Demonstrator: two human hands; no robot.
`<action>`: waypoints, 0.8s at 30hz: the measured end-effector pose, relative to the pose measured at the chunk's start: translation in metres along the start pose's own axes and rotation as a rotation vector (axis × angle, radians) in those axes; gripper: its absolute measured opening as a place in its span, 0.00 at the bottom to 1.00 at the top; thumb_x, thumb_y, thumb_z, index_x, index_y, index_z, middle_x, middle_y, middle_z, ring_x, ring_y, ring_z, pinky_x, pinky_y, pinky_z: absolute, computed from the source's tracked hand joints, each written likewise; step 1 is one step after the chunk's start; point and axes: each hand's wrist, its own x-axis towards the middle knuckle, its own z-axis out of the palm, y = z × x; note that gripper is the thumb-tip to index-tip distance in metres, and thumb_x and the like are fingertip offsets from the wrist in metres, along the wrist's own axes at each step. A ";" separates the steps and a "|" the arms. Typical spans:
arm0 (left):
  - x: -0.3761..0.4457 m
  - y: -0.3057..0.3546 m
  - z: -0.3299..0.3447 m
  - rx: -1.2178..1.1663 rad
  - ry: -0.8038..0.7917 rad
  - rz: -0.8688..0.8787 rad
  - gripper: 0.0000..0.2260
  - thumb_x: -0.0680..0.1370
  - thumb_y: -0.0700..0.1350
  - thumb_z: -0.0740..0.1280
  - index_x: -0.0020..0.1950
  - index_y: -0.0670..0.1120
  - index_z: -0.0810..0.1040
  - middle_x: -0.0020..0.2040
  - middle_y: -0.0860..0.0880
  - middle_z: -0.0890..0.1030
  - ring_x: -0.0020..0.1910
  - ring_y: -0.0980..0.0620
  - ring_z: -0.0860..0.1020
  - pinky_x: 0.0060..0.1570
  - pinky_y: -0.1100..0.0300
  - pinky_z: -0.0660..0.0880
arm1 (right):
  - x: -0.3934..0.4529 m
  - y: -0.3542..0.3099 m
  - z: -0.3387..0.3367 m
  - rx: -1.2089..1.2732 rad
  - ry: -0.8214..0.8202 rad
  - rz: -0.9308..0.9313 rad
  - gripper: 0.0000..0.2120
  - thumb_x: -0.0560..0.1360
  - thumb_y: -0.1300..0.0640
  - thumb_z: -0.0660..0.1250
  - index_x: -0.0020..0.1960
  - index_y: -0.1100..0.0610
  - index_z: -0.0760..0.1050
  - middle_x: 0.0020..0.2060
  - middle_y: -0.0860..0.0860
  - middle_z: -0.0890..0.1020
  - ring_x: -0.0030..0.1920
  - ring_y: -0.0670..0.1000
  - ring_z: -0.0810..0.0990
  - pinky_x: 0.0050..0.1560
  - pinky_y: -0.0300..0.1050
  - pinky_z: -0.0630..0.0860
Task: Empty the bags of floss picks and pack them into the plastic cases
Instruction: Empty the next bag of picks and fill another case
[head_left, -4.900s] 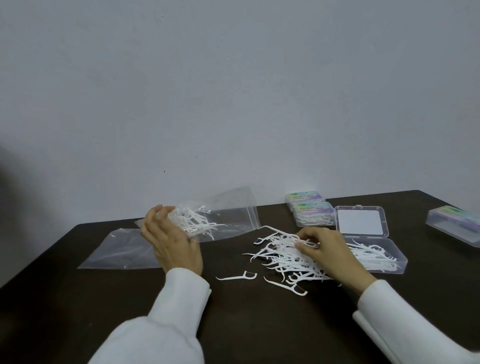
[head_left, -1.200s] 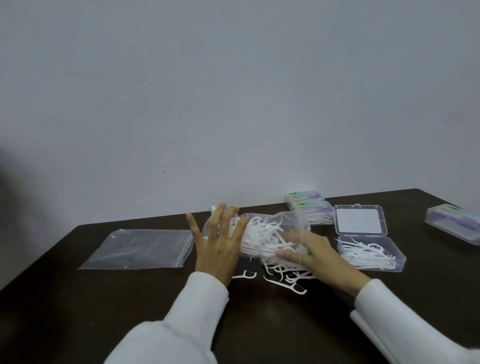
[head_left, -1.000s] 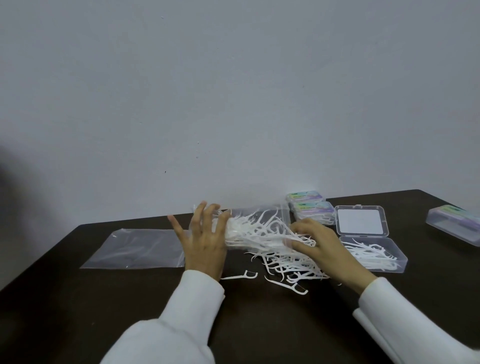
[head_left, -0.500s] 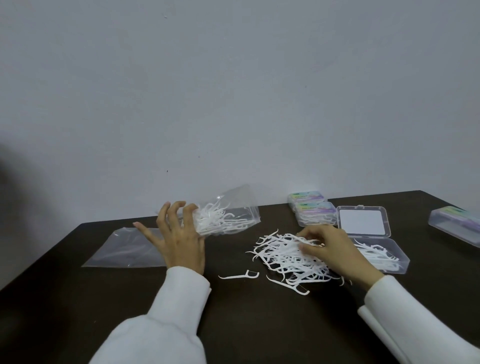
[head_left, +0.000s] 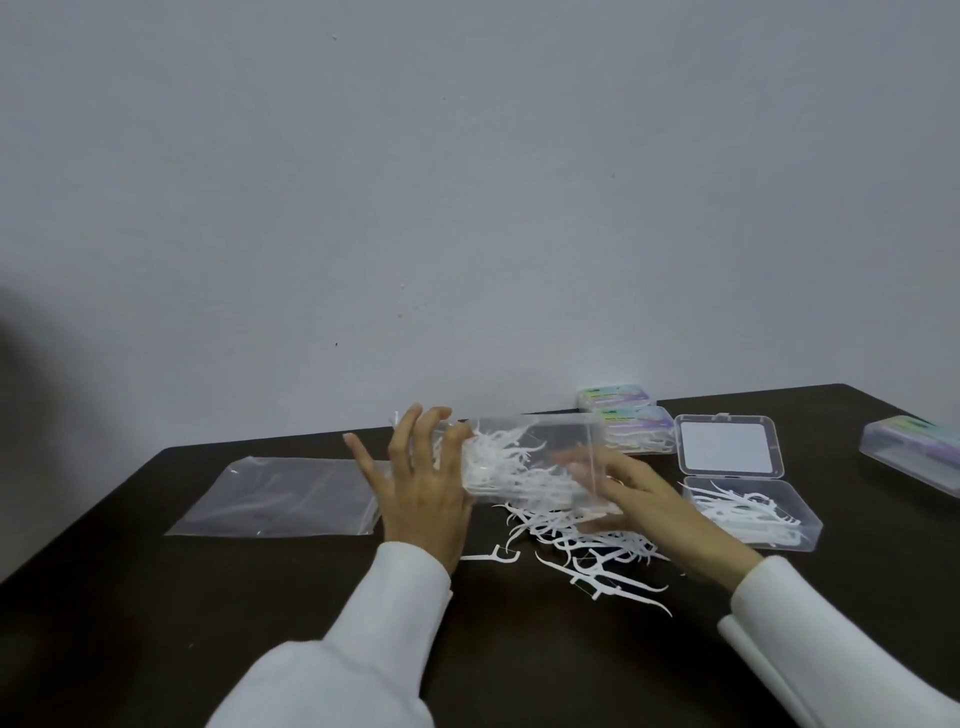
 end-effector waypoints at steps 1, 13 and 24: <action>0.000 0.003 -0.001 -0.012 0.012 0.021 0.38 0.50 0.45 0.83 0.55 0.49 0.68 0.60 0.46 0.67 0.64 0.43 0.64 0.67 0.34 0.39 | 0.000 0.002 0.000 -0.043 -0.032 0.018 0.15 0.72 0.49 0.64 0.57 0.48 0.75 0.57 0.43 0.76 0.53 0.46 0.79 0.49 0.42 0.80; 0.000 0.012 -0.002 -0.014 0.050 0.110 0.38 0.50 0.48 0.84 0.54 0.49 0.68 0.60 0.46 0.67 0.63 0.43 0.65 0.69 0.38 0.35 | 0.003 0.012 -0.001 -0.429 -0.106 -0.071 0.09 0.66 0.34 0.66 0.37 0.38 0.76 0.40 0.37 0.77 0.44 0.38 0.76 0.48 0.35 0.69; -0.001 0.001 0.003 0.036 -0.028 0.048 0.40 0.49 0.42 0.84 0.55 0.49 0.68 0.60 0.46 0.67 0.64 0.43 0.65 0.67 0.36 0.39 | 0.005 0.012 -0.008 -0.427 0.016 -0.090 0.14 0.68 0.41 0.62 0.49 0.46 0.75 0.51 0.41 0.75 0.52 0.38 0.73 0.49 0.29 0.68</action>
